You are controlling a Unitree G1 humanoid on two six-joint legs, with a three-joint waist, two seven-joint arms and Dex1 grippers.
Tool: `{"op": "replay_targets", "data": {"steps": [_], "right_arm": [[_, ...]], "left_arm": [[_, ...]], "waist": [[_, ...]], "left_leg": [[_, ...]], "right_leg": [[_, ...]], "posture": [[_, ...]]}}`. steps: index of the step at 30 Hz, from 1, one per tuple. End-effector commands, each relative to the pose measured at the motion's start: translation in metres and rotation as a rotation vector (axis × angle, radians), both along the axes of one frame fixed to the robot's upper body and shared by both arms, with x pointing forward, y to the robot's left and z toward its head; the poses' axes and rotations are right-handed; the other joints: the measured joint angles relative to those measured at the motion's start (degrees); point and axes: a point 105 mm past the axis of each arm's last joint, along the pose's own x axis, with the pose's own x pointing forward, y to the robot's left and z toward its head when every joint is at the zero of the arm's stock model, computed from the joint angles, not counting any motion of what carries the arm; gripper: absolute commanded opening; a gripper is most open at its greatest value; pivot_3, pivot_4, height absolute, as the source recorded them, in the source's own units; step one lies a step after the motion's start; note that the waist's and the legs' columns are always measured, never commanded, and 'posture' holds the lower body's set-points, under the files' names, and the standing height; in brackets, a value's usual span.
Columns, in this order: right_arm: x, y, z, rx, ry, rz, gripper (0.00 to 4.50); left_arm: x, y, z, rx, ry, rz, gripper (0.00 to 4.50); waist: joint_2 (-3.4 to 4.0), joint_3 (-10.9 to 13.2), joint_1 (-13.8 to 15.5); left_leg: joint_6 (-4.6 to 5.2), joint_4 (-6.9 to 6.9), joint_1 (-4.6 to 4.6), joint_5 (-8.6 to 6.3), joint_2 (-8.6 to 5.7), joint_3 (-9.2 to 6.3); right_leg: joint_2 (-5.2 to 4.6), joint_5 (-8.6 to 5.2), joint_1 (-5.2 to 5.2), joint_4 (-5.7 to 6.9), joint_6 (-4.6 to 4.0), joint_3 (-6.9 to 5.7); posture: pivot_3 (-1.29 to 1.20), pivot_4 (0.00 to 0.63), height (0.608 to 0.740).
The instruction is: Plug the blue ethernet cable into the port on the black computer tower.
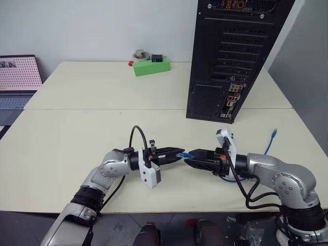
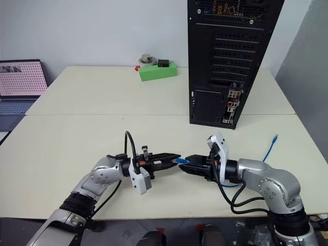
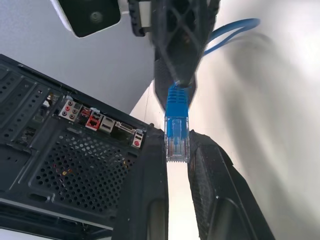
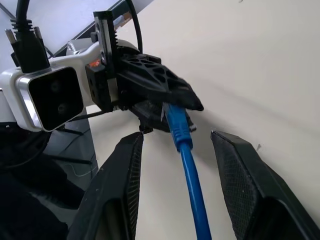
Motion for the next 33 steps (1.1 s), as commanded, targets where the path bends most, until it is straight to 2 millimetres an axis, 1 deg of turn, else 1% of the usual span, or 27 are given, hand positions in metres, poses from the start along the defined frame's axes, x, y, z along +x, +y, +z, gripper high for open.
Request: {"op": "replay_targets", "data": {"steps": [1, 3, 6, 9, 11, 20, 22, 23, 24, 29, 31, 33], "right_arm": [[0.000, 0.000, 0.010, 0.032, -0.028, 0.004, 2.08], [0.000, 0.000, 0.011, 0.035, -0.028, 0.000, 1.76], [0.000, 0.000, 0.012, 0.044, -0.026, 0.000, 0.92], [0.001, 0.001, 0.012, 0.047, -0.026, -0.001, 0.28], [0.001, 0.001, 0.012, 0.047, -0.025, -0.002, 0.01], [0.001, 0.001, 0.012, 0.046, -0.017, -0.005, 0.00], [0.001, 0.001, 0.012, 0.048, -0.014, -0.004, 0.00], [0.001, 0.001, 0.012, 0.047, -0.013, -0.004, 0.00], [0.001, 0.001, 0.012, 0.048, -0.013, -0.004, 0.00], [0.001, -0.001, 0.014, 0.047, -0.020, -0.012, 0.00], [0.002, -0.005, 0.016, 0.041, -0.040, -0.037, 0.00], [0.008, -0.014, 0.021, 0.013, -0.117, -0.113, 0.00]], "left_arm": [[-0.001, -0.002, 0.008, -0.013, -0.038, -0.018, 0.30], [-0.002, -0.003, 0.007, -0.011, -0.039, -0.020, 0.30], [-0.003, -0.003, 0.006, -0.007, -0.040, -0.023, 0.30], [-0.003, -0.003, 0.006, -0.007, -0.039, -0.024, 0.30], [-0.003, -0.003, 0.006, -0.010, -0.038, -0.023, 0.30], [-0.006, -0.003, 0.000, -0.008, 0.001, -0.026, 0.30], [-0.003, -0.001, 0.002, -0.026, 0.019, -0.008, 0.30], [-0.002, -0.001, 0.003, -0.034, 0.024, 0.000, 1.00], [-0.001, 0.000, 0.003, -0.038, 0.033, 0.006, 1.07], [0.006, 0.004, 0.003, -0.052, 0.121, 0.046, 2.08], [0.013, 0.008, 0.000, -0.067, 0.227, 0.096, 2.52], [0.018, 0.010, -0.005, -0.084, 0.391, 0.148, 2.95]], "waist": [[0.00, 0.0, 0.0], [0.00, 0.0, 0.0], [0.00, 0.0, 0.0], [0.00, 0.0, 0.0], [0.00, 0.0, 0.0], [0.00, 0.0, 0.0], [0.00, 0.0, 0.0], [0.00, 0.0, 0.0], [0.00, 0.0, 0.0], [0.00, 0.0, 0.0], [0.00, 0.0, 0.0], [0.00, 0.0, -0.1]], "left_leg": [[0.00, 0.00, 0.00, 0.00, 0.00, 0.00], [0.00, 0.01, 0.00, 0.00, 0.00, 0.00], [0.00, 0.01, 0.00, 0.00, -0.01, 0.01], [0.00, 0.00, 0.00, 0.00, 0.00, 0.01], [0.00, 0.00, 0.00, 0.00, -0.01, 0.01], [0.00, 0.00, 0.00, 0.00, -0.01, 0.01], [0.00, 0.00, 0.00, 0.00, 0.00, 0.00], [0.00, 0.00, 0.00, 0.00, 0.00, 0.01], [0.00, 0.00, 0.00, 0.00, -0.01, 0.00], [0.00, 0.00, 0.00, 0.00, 0.00, 0.00], [0.00, 0.00, 0.00, 0.00, 0.00, 0.00], [0.00, 0.00, 0.00, 0.00, -0.01, 0.01]], "right_leg": [[0.00, 0.00, 0.00, 0.01, 0.00, 0.00], [0.00, 0.00, 0.00, 0.01, 0.00, 0.00], [0.00, 0.00, 0.00, 0.01, 0.00, 0.00], [0.00, 0.00, 0.00, 0.00, 0.00, 0.00], [0.00, 0.00, 0.00, 0.00, 0.00, 0.00], [0.00, 0.00, 0.00, 0.00, 0.00, 0.00], [0.00, 0.00, 0.00, 0.00, 0.00, 0.01], [0.00, 0.00, 0.00, 0.00, 0.00, 0.01], [0.00, 0.00, 0.00, 0.00, 0.00, 0.01], [0.00, 0.00, 0.00, 0.01, 0.00, 0.00], [0.00, 0.00, 0.00, 0.01, 0.00, 0.00], [0.00, 0.00, 0.00, 0.01, 0.00, 0.01]], "posture": [[0.00, 0.150, 0.740], [0.00, 0.150, 0.740], [0.00, 0.150, 0.740], [0.00, 0.150, 0.740], [0.00, 0.150, 0.740], [0.00, 0.150, 0.740], [0.00, 0.150, 0.740], [0.00, 0.150, 0.740], [0.00, 0.150, 0.740], [0.00, 0.150, 0.740], [0.00, 0.150, 0.740], [0.00, 0.150, 0.740]]}}
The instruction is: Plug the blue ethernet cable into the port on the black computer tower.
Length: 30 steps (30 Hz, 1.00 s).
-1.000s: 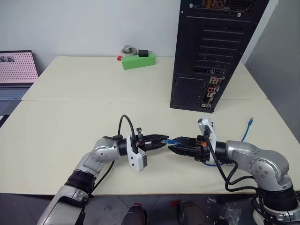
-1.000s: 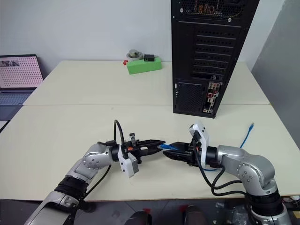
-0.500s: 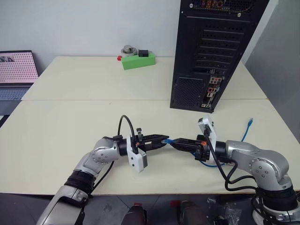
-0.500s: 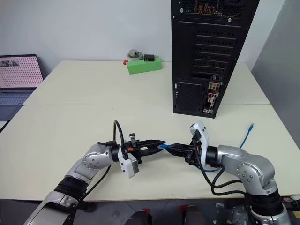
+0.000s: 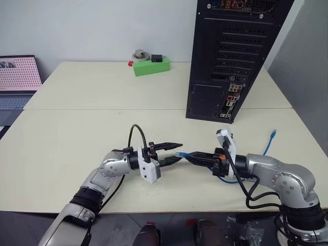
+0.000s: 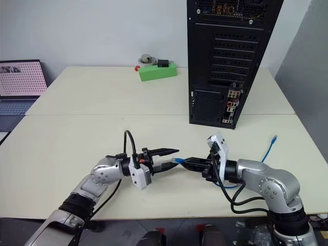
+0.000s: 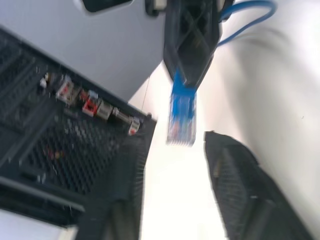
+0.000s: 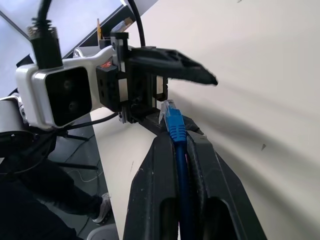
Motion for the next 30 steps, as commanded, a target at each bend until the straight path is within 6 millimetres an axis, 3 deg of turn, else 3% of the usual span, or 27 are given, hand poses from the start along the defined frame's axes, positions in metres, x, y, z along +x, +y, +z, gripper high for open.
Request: {"op": "replay_targets", "data": {"steps": [1, 4, 8, 16, 23, 30], "right_arm": [[0.010, -0.016, 0.025, -0.005, -0.185, -0.148, 0.00], [0.025, -0.032, 0.034, -0.056, -0.316, -0.352, 0.00], [0.043, -0.049, 0.040, -0.126, -0.433, -0.644, 0.00], [0.068, -0.071, 0.054, -0.209, -0.573, -1.145, 0.00], [0.086, -0.073, 0.056, -0.194, -0.551, -1.266, 0.00], [0.098, -0.072, 0.055, -0.203, -0.563, -1.270, 0.00]], "left_arm": [[0.009, 0.003, 0.003, -0.080, 0.280, 0.089, 3.18], [0.016, 0.003, 0.010, -0.178, 0.470, 0.154, 3.18], [0.027, -0.007, 0.029, -0.266, 0.589, 0.222, 3.18], [0.048, -0.035, 0.069, -0.342, 0.634, 0.293, 3.18], [0.051, -0.049, 0.083, -0.328, 0.564, 0.280, 3.18], [0.059, -0.045, 0.083, -0.339, 0.548, 0.325, 3.18]], "waist": [[0.00, 0.0, -0.1], [0.00, 0.0, -0.1], [0.00, 0.0, -0.1], [0.00, 0.0, -0.1], [0.00, 0.0, -0.3], [0.00, 0.0, -0.2]], "left_leg": [[0.00, 0.00, -0.01, 0.00, 0.00, 0.00], [0.00, -0.02, -0.04, 0.00, 0.01, -0.06], [0.00, -0.01, -0.03, 0.00, 0.01, -0.09], [-0.22, 0.03, 0.01, 0.13, -0.01, -0.05], [-0.30, 0.00, 0.08, 0.19, 0.01, 0.00], [-0.29, -0.01, 0.05, 0.19, 0.00, 0.07]], "right_leg": [[0.00, 0.00, 0.00, 0.00, 0.00, 0.00], [0.02, -0.01, -0.02, 0.01, 0.01, -0.04], [0.02, -0.01, -0.02, 0.05, 0.01, -0.06], [0.07, -0.03, -0.23, 0.53, 0.01, 0.02], [0.09, -0.04, -0.24, 0.61, -0.03, 0.09], [0.07, -0.05, -0.26, 0.55, -0.06, 0.15]], "posture": [[0.00, 0.150, 0.740], [0.00, 0.150, 0.740], [0.00, 0.150, 0.740], [0.00, 0.150, 0.740], [0.00, 0.150, 0.740], [0.00, 0.150, 0.740]]}}
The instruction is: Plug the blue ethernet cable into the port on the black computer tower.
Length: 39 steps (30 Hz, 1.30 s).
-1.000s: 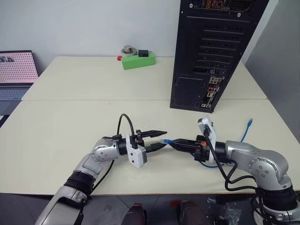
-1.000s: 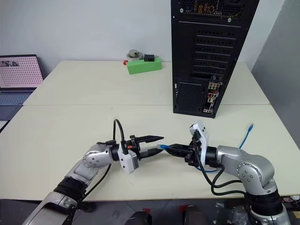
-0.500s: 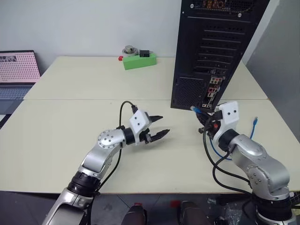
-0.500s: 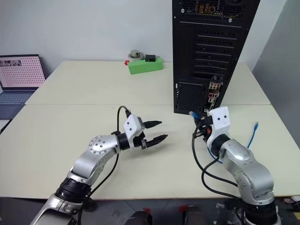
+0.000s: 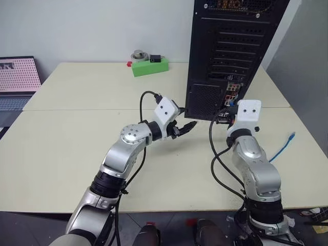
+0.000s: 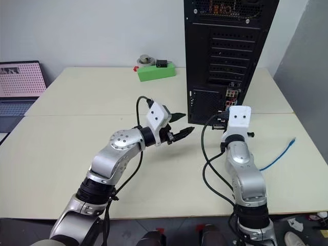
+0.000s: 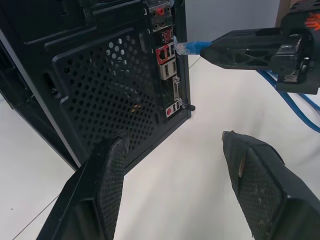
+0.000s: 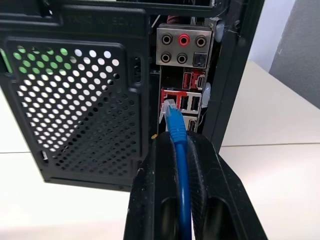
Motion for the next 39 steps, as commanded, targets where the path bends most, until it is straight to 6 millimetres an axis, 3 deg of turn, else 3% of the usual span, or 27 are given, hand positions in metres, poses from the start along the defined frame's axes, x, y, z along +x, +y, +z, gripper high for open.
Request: {"op": "replay_targets", "data": {"steps": [1, 18, 39], "right_arm": [[0.004, -0.003, 0.015, 0.005, -0.069, -0.017, 0.00], [0.023, -0.001, 0.016, 0.041, -0.077, -0.028, 0.00], [0.026, -0.004, 0.005, 0.090, -0.039, -0.077, 0.00]], "left_arm": [[0.005, 0.003, 0.015, -0.015, -0.059, 0.028, 3.18], [0.008, 0.009, 0.017, -0.013, -0.068, 0.053, 3.18], [0.009, 0.009, 0.017, -0.013, -0.074, 0.060, 3.18]], "waist": [[0.00, 0.0, 0.0], [0.00, 0.0, -0.3], [0.01, 0.0, -0.8]], "left_leg": [[0.00, 0.00, 0.00, 0.00, 0.00, 0.01], [0.01, 0.00, 0.00, 0.00, 0.00, 0.02], [0.03, 0.00, 0.03, 0.02, 0.00, 0.00]], "right_leg": [[0.00, 0.00, 0.00, 0.00, 0.00, 0.01], [0.00, 0.00, -0.02, 0.02, 0.00, 0.03], [0.00, 0.00, -0.02, 0.12, 0.00, 0.02]], "posture": [[0.00, 0.150, 0.740], [0.00, 0.150, 0.740], [0.00, 0.150, 0.740]]}}
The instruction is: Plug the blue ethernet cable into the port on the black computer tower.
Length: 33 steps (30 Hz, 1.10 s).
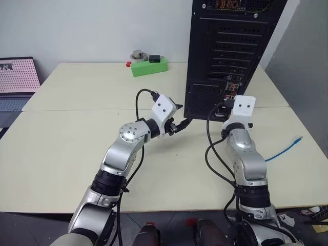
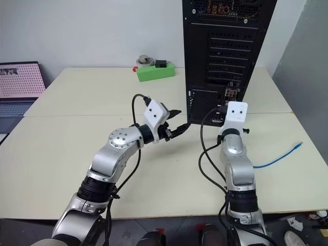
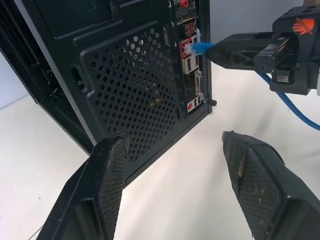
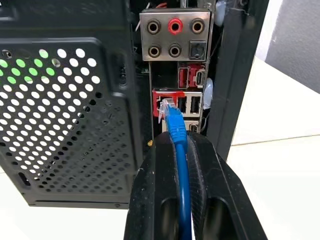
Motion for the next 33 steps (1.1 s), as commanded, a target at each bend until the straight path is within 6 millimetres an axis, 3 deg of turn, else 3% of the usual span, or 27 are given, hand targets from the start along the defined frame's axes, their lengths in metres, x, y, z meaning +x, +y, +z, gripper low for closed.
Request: {"op": "replay_targets", "data": {"steps": [1, 33], "right_arm": [[0.002, -0.005, 0.011, 0.011, -0.041, -0.042, 0.00], [0.018, 0.027, 0.024, 0.007, -0.074, -0.015, 0.00]], "left_arm": [[0.000, 0.000, 0.017, -0.021, -0.063, -0.005, 3.18], [-0.001, 0.001, 0.016, -0.019, -0.063, 0.006, 3.18]], "waist": [[0.00, 0.0, 0.0], [0.02, 0.0, -0.7]], "left_leg": [[0.00, 0.00, 0.00, 0.00, 0.00, 0.00], [0.01, -0.01, 0.03, 0.01, 0.01, 0.02]], "right_leg": [[0.00, 0.00, 0.00, 0.00, 0.00, 0.01], [0.01, 0.00, -0.02, 0.01, 0.00, 0.04]], "posture": [[0.00, 0.150, 0.740], [0.00, 0.150, 0.740]]}}
